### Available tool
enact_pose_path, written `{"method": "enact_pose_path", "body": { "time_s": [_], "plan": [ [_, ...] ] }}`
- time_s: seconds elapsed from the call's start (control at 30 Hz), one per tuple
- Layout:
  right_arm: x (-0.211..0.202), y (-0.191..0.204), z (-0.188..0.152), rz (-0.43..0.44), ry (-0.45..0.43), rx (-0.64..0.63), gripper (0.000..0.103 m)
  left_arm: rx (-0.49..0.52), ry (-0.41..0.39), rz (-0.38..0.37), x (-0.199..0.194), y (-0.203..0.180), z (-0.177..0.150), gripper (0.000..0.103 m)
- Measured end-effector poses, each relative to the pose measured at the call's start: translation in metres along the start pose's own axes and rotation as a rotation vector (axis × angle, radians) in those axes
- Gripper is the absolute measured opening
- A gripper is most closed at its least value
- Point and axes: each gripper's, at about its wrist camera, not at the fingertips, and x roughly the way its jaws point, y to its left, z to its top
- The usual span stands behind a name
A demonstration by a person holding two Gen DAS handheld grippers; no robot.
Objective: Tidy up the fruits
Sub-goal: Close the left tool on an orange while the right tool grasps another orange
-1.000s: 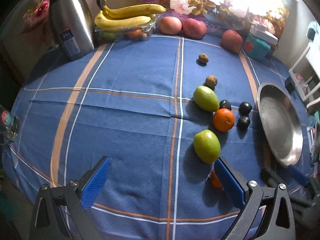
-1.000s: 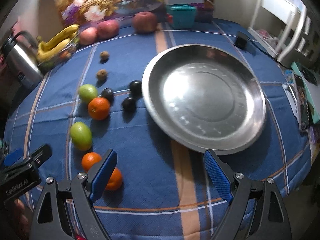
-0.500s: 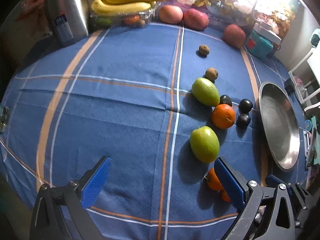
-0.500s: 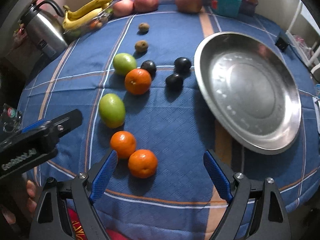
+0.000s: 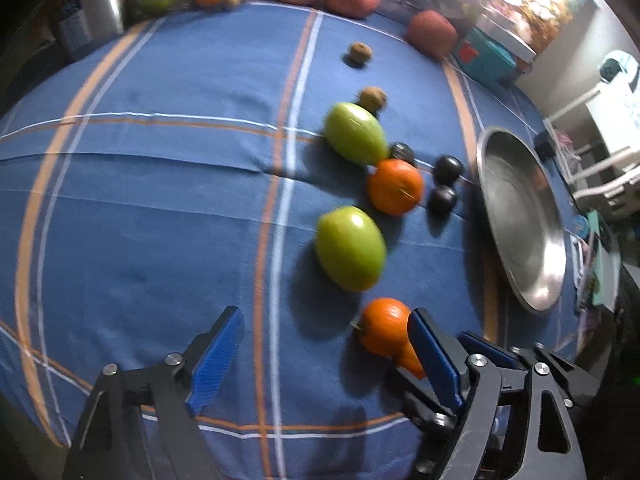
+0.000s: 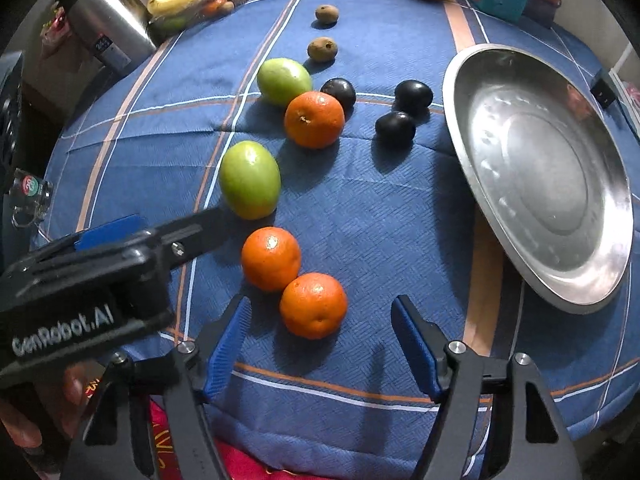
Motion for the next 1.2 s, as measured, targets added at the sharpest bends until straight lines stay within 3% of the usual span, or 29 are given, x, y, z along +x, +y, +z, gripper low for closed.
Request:
{"method": "enact_pose_path", "body": {
  "time_s": [0.07,0.2,0.4,0.53,0.7,1.2],
  "plan": [
    [0.003,0.002,0.001,-0.001,0.009,-0.009,0.066,0.011,0.023,-0.024,0.004,-0.005,0.000,0.084],
    [0.010,0.006,0.001,0.003,0.013,-0.017,0.063,0.020,0.045,-0.052,0.011,-0.012,0.000,0.071],
    [0.018,0.003,0.003,0.018,0.025,-0.008,0.061,0.016,0.063,-0.106,0.019,-0.018,0.002,0.046],
    [0.021,0.003,0.006,0.024,0.029,-0.004,0.051,0.021,0.058,-0.130,0.018,-0.019,0.002,0.033],
    [0.014,-0.004,0.000,0.041,0.028,-0.013,0.039,0.005,0.059,-0.152,0.021,-0.022,0.004,0.032],
    [-0.001,-0.017,0.000,0.002,-0.004,0.053,0.038,-0.021,0.059,-0.179,0.013,-0.003,0.000,0.031]
  ]
}}
